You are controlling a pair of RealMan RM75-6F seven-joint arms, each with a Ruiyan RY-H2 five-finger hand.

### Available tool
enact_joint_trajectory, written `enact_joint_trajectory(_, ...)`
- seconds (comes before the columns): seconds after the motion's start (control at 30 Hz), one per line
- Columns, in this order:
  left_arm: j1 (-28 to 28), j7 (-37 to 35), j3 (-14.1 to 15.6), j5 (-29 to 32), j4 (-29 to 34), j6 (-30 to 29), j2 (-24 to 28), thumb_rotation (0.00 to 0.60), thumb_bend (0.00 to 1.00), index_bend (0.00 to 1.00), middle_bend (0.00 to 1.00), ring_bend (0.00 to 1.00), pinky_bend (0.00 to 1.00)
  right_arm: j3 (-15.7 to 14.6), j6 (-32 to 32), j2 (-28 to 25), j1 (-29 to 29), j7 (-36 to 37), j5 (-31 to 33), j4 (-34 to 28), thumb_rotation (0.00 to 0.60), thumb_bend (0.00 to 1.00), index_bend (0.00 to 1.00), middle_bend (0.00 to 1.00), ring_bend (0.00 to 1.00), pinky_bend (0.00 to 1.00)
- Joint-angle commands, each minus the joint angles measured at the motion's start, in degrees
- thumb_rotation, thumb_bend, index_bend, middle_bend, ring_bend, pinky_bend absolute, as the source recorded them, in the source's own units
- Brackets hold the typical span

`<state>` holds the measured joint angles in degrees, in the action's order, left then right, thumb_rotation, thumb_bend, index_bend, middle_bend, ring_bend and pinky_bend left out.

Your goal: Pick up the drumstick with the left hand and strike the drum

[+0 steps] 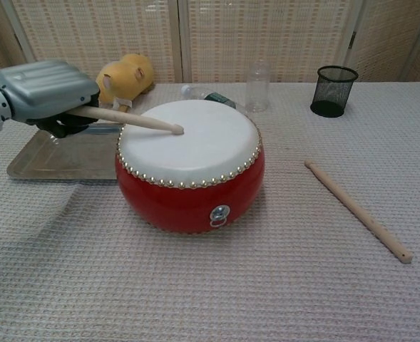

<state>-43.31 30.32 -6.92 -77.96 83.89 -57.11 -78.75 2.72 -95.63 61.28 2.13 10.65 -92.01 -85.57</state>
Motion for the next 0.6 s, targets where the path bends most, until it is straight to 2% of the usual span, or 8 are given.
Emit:
enact_joint_trajectory(0.03, 1.4, -9.2, -2.3, 0.8, 2.3, -3.8, 0.1, 0.6, 0.61, 1.0, 1.0, 0.93, 1.0, 0.0, -0.1, -0.1, 0.0, -0.2, -0.1, -0.2, 0.6, 0.2, 0.02, 0.14, 0.0, 0.07)
enact_joint_trajectory(0.13, 2.1, -13.4, -3.2, 0.2, 3.0, -5.6, 0.7, 0.6, 0.61, 1.0, 1.0, 0.93, 1.0, 0.0, -0.2, -0.1, 0.1, -0.4, -0.1, -0.4, 0.6, 0.2, 0.02, 0.14, 0.0, 0.07)
enact_joint_trajectory(0.23, 2.0, -14.4, -2.6, -0.6, 2.9, -5.0, 1.3, 0.6, 0.61, 1.0, 1.0, 0.93, 1.0, -0.1, -0.1, -0.1, 0.1, -0.6, -0.1, -0.6, 0.6, 0.2, 0.02, 0.14, 0.0, 0.07)
enact_joint_trajectory(0.5, 0.3, -1.5, 1.4, -2.6, -2.8, -1.4, -1.2, 0.6, 0.61, 1.0, 1.0, 0.93, 1.0, -0.1, 0.1, -0.1, 0.0, -0.8, -0.1, -0.7, 0.6, 0.2, 0.02, 0.14, 0.0, 0.07)
enact_joint_trajectory(0.6, -0.1, -1.6, 1.6, -1.1, -1.6, 0.7, -0.7, 0.6, 0.61, 1.0, 1.0, 0.93, 1.0, -0.1, 0.0, -0.2, 0.0, -0.9, -0.1, -0.8, 0.6, 0.2, 0.02, 0.14, 0.0, 0.07)
